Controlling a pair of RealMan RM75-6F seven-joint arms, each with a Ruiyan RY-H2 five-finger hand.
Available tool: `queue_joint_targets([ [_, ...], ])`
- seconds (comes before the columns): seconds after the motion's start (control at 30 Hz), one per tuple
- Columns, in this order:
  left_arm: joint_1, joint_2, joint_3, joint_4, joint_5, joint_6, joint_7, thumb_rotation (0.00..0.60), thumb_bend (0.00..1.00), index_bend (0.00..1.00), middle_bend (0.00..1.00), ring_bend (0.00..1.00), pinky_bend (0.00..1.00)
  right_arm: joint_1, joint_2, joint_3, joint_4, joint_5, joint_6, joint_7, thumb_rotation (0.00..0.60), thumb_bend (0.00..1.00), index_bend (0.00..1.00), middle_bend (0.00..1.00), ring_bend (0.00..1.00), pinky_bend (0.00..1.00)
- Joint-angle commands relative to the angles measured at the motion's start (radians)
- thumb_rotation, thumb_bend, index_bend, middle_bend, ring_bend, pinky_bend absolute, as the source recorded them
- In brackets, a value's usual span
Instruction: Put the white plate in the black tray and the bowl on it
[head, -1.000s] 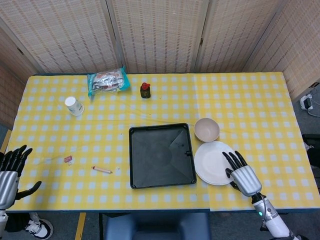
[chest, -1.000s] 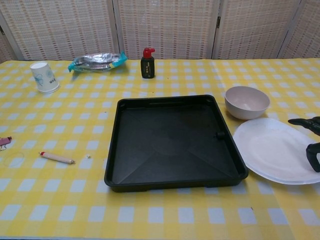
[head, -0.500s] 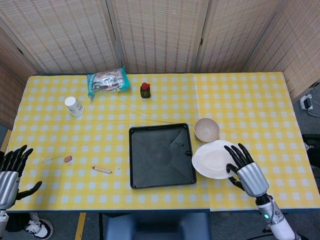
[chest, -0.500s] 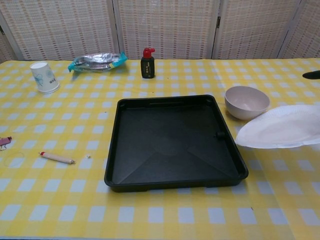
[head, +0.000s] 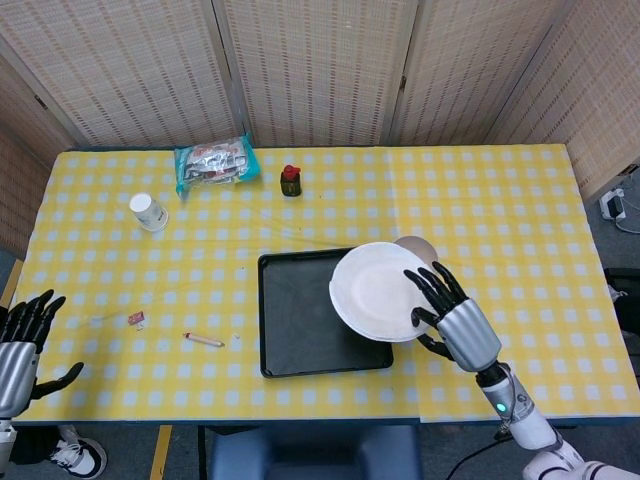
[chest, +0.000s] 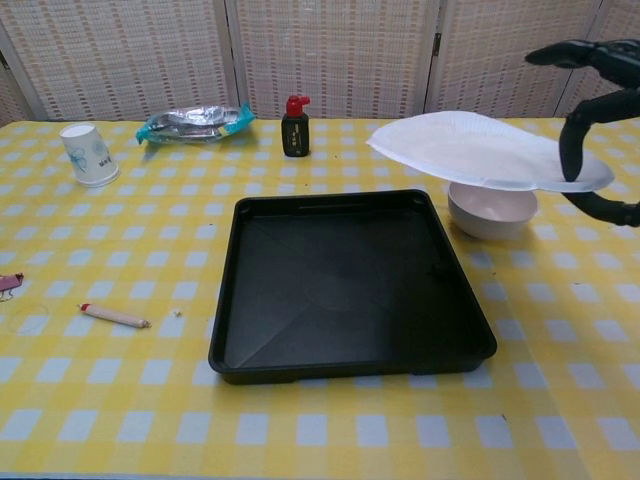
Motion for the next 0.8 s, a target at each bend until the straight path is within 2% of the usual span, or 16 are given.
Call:
queue_joint_targets([
  [0.03,0.0,0.002,-0.005,0.004,-0.008,0.0,-0.01,0.6,0.24,0.0,0.03,0.06,0.06,0.062,-0.068,0.023,0.032,0.015,-0.081,-0.011,0.6,0.51,0.74,0.11,0.09,0.0],
  [0.37,0.001,0.02,-0.005,0.005,-0.012,-0.005,-0.047,0.6,0.24,0.0,0.03,0.06,0.05,0.197,-0.237,0.045,0.178,0.103,-0.308,0.028,0.6,0.51,0.74,0.12,0.09,0.0],
  [0.67,0.007,0.038,-0.005,-0.001,-0.018,-0.003,-0.072,0.6,0.24,0.0,0.02,0.06,0.05,0.256,-0.323,0.043,0.285,0.13,-0.362,0.045,0.6,0.51,0.74,0.12,0.09,0.0],
  [0.8,0.008,0.041,-0.004,-0.003,-0.014,0.0,-0.077,0.6,0.24,0.0,0.02,0.06,0.05,0.271,-0.347,0.041,0.321,0.145,-0.383,0.042,0.6,0.51,0.72,0.08,0.08,0.0],
])
